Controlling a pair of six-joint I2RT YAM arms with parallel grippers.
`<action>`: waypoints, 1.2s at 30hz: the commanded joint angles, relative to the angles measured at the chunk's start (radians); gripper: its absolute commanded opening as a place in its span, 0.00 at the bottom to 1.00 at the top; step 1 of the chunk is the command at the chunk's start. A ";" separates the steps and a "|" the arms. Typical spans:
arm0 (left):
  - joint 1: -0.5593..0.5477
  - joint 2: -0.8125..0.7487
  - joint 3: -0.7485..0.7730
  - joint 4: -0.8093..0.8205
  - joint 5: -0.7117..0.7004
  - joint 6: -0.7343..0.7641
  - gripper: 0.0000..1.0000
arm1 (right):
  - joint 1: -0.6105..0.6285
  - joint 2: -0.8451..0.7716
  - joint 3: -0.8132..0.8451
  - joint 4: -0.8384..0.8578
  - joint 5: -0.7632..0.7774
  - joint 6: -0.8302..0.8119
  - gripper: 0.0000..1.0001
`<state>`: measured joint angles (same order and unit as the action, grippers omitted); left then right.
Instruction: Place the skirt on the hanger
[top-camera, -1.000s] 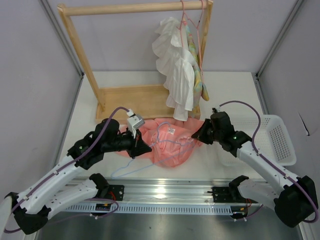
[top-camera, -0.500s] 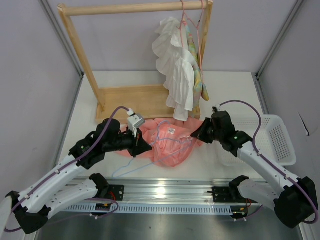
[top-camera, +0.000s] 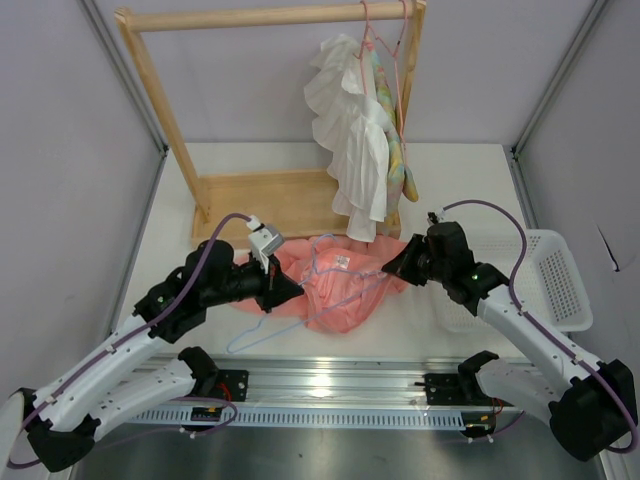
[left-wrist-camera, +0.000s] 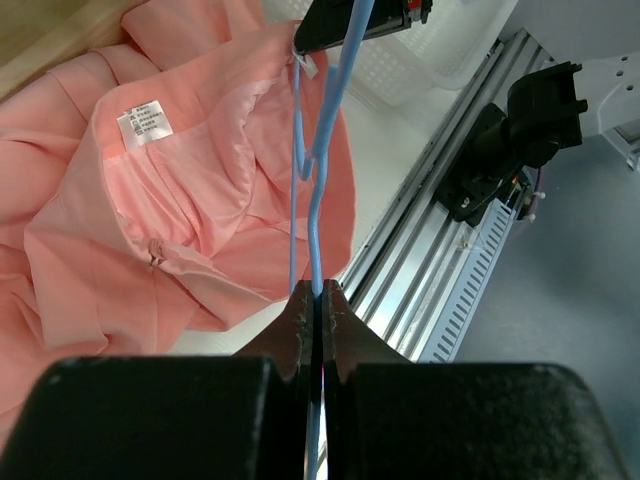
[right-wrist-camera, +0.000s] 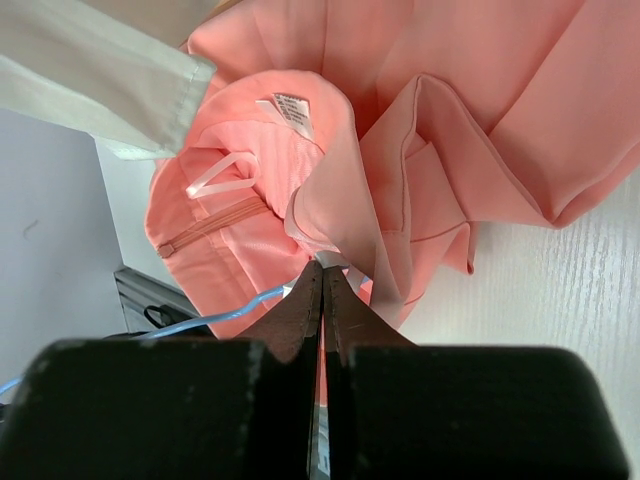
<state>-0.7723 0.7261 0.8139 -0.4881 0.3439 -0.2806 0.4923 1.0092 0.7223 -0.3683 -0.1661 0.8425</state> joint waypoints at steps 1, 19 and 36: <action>-0.007 -0.017 -0.007 0.072 0.000 -0.009 0.00 | -0.008 -0.014 0.012 0.026 -0.016 0.001 0.00; -0.007 -0.042 -0.061 0.129 0.046 0.006 0.00 | -0.026 0.022 0.034 0.032 -0.041 -0.010 0.00; -0.007 -0.083 -0.117 0.281 0.023 0.001 0.00 | -0.046 0.061 0.094 -0.014 -0.075 -0.049 0.00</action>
<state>-0.7723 0.6655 0.7090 -0.3489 0.3695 -0.2798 0.4538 1.0580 0.7551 -0.3798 -0.2111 0.8230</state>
